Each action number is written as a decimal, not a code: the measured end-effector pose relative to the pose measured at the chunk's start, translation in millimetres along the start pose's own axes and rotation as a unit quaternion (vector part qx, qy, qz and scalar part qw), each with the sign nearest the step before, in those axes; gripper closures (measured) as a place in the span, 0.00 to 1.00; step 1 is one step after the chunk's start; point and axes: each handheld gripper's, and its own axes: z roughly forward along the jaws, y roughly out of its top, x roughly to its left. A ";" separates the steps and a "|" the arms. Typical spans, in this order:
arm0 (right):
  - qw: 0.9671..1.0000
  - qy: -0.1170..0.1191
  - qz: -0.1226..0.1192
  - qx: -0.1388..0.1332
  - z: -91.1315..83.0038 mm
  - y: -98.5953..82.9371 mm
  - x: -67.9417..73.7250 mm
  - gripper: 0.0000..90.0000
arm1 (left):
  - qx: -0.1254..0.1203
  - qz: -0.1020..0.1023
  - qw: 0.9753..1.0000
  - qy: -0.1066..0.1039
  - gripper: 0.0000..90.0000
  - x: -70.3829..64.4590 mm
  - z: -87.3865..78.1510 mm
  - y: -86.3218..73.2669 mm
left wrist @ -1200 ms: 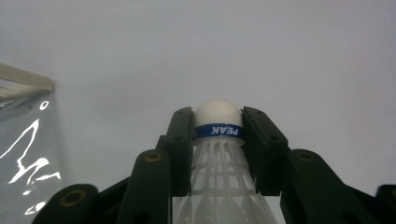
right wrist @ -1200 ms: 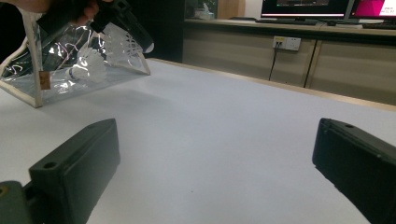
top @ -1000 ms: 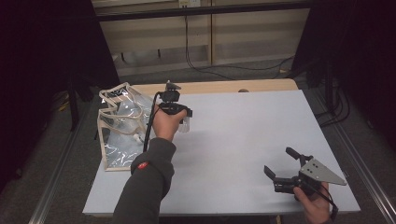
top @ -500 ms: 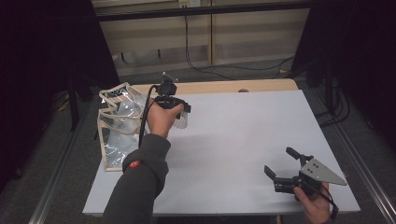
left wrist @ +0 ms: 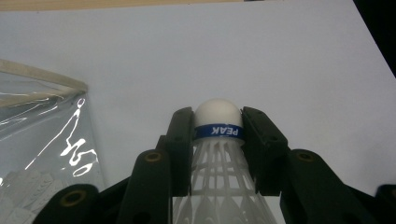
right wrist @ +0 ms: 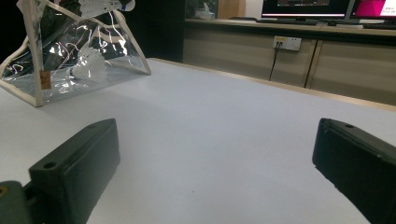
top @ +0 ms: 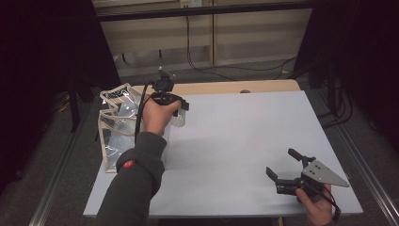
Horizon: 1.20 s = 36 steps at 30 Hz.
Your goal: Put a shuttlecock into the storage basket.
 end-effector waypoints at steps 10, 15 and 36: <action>1.000 0.000 -0.001 -0.001 -0.1 0.3 0.2 0.01 | 0.001 0.002 1.000 0.000 0.73 1.1 -11.6 4.1; 1.000 0.001 -0.001 0.000 -0.1 0.1 0.1 0.01 | 0.007 0.008 1.000 -0.001 0.73 1.5 -16.9 6.3; 1.000 0.000 0.001 0.000 -1.2 0.6 -0.2 0.01 | 0.005 0.013 1.000 0.007 0.73 3.0 -37.6 15.4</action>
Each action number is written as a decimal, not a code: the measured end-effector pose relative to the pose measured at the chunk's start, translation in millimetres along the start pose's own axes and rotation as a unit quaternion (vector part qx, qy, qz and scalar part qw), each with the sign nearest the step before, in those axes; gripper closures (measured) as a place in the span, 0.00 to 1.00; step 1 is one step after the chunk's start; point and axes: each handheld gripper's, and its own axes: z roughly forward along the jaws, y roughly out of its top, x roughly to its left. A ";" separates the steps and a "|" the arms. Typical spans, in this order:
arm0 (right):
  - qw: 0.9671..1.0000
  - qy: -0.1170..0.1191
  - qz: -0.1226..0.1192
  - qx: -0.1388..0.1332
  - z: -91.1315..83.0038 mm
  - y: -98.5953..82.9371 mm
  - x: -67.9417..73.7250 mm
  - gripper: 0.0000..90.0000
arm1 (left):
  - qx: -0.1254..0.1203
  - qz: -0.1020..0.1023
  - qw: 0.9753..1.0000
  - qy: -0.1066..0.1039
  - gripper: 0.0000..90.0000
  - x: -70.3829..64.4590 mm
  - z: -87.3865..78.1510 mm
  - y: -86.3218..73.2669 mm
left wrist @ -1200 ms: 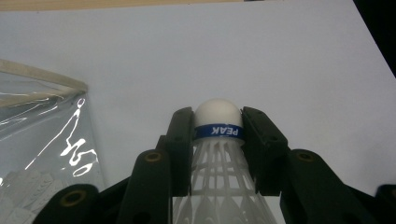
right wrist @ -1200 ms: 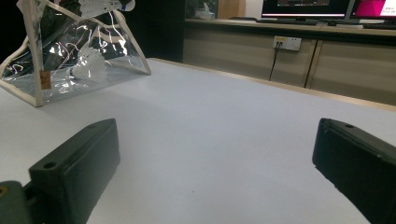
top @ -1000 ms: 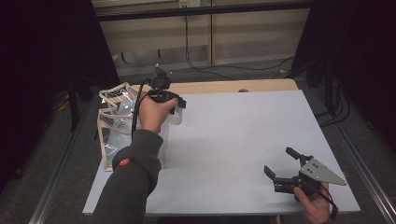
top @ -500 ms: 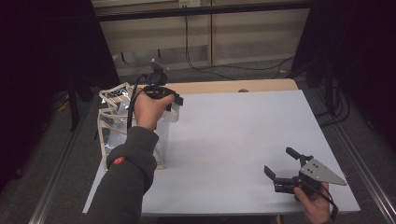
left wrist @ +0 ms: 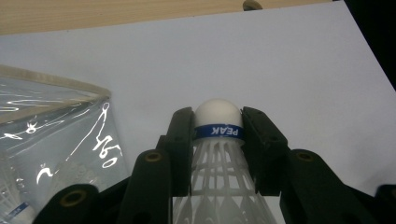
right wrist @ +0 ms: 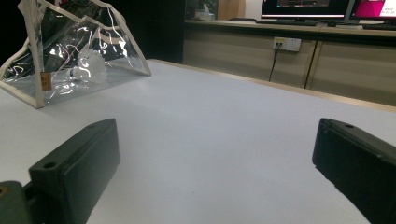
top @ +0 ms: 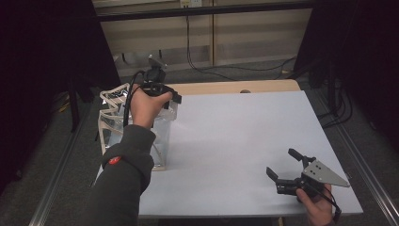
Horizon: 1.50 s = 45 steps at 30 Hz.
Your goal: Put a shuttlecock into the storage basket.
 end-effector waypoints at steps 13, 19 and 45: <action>1.000 0.000 -0.001 0.000 0.4 0.1 0.7 0.01 | -0.004 -0.001 1.000 -0.003 0.73 1.6 -11.8 5.3; 1.000 0.001 -0.001 0.001 0.3 0.1 0.6 0.01 | -0.007 -0.001 1.000 -0.002 0.73 3.0 -18.1 7.9; 1.000 0.001 -0.001 -0.001 0.3 0.4 0.8 0.01 | -0.019 -0.009 1.000 0.013 0.73 17.4 -41.6 13.5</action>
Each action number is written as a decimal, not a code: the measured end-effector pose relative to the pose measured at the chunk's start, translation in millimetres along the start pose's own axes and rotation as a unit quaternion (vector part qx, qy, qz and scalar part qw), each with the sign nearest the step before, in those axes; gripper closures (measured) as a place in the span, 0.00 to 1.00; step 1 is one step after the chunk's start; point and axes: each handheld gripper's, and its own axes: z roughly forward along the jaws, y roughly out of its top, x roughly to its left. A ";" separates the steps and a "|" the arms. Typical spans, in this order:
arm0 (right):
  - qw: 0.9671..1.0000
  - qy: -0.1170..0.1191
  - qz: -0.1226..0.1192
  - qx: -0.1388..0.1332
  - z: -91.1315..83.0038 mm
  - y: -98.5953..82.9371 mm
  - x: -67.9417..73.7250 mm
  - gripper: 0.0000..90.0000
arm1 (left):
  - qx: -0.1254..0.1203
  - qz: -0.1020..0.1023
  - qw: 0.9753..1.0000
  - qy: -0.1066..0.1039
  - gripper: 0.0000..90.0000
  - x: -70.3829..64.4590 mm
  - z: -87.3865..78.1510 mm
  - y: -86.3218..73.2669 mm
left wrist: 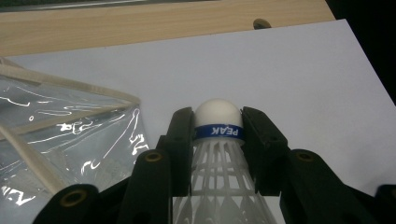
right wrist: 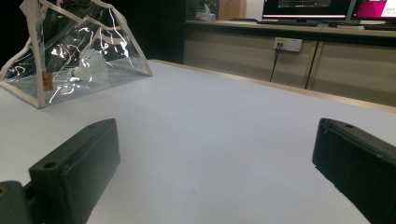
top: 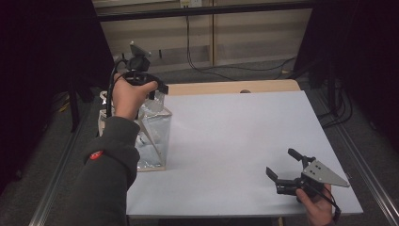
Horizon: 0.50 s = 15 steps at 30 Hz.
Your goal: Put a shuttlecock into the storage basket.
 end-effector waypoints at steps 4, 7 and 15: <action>1.000 0.000 0.001 0.001 -0.2 0.1 -0.1 0.01 | -0.004 -0.004 1.000 0.002 0.73 1.7 -3.5 0.9; 1.000 0.001 0.000 0.000 0.1 -0.1 0.0 0.01 | -0.002 -0.002 1.000 0.006 0.73 3.7 -6.3 1.5; 1.000 0.001 0.000 0.001 0.0 0.1 0.4 0.01 | -0.004 -0.004 1.000 0.008 0.73 8.4 -11.1 2.1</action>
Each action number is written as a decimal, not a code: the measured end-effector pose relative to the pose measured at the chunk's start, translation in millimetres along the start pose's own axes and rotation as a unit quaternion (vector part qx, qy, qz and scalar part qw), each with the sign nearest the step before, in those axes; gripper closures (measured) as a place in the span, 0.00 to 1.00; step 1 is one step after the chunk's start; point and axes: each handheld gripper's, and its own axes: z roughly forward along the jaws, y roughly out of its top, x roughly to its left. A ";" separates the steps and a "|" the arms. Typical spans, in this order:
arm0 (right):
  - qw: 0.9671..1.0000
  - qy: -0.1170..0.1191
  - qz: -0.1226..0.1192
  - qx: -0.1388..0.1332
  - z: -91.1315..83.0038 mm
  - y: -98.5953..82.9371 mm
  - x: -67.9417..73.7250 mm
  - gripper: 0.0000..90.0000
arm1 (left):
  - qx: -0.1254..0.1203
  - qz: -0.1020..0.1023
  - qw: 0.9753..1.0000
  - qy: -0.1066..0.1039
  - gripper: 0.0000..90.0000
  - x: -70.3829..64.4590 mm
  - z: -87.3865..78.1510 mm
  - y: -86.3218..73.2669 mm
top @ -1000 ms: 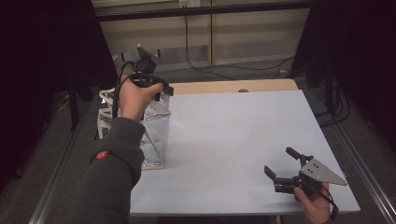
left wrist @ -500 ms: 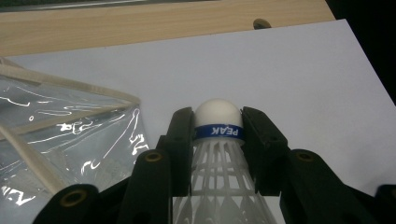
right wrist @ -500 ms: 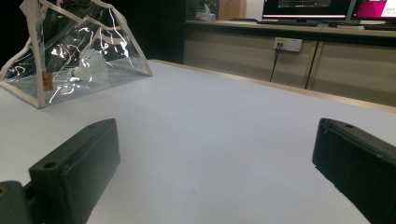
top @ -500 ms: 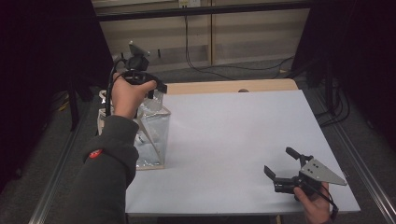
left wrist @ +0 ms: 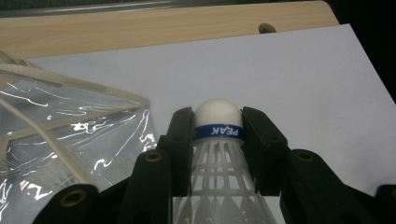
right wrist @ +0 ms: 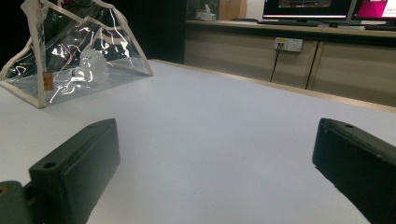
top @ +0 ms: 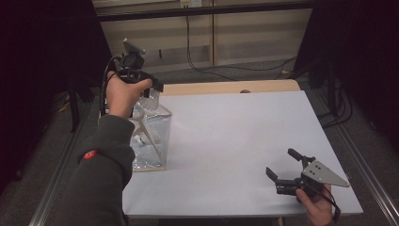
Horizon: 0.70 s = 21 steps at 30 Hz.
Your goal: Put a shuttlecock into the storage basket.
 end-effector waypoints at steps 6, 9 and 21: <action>1.000 0.000 0.000 -0.001 0.0 -0.1 -0.3 0.01 | -0.001 -0.003 1.000 0.004 0.73 5.5 -3.4 -0.2; 1.000 0.000 0.000 -0.001 0.0 -0.1 -0.1 0.01 | -0.002 -0.003 1.000 0.010 0.73 7.6 -4.8 -0.4; 1.000 0.001 0.001 -0.001 -0.2 0.1 -0.5 0.01 | -0.010 -0.006 1.000 0.019 0.73 18.7 -12.1 -0.1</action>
